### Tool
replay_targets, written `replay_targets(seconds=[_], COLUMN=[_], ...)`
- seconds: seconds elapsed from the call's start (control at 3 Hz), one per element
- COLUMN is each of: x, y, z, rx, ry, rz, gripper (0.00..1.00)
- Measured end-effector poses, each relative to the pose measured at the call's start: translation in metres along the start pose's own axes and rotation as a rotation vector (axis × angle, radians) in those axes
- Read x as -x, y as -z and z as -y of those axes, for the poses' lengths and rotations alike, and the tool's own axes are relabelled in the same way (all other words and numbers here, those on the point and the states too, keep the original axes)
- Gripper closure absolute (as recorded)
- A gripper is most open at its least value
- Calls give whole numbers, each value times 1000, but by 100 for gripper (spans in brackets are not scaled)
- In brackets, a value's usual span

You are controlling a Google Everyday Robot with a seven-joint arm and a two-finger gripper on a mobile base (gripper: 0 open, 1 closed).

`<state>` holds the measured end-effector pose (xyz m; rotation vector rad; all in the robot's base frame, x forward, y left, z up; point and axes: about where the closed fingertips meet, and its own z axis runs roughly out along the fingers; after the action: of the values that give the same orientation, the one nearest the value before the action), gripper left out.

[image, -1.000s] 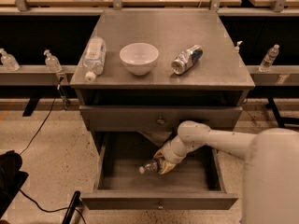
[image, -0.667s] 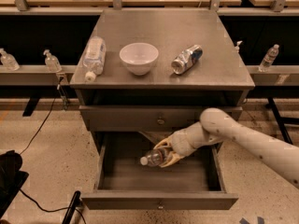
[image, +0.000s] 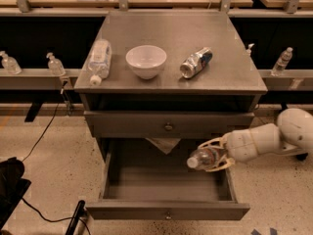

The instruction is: Pick water bottle from middle drawer and place on counter

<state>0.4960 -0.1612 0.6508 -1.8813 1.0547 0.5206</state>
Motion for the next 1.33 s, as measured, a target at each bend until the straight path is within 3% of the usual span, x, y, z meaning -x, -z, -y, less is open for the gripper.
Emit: replay_targets(seconds=[0.33,0.67,1.33], x=[-1,-1,32], y=[49,49,79], z=[27,27,69], rx=[-65,-65,-148], ry=[-49,-49,-58], rz=[2,2,69], gripper=[100,100,100])
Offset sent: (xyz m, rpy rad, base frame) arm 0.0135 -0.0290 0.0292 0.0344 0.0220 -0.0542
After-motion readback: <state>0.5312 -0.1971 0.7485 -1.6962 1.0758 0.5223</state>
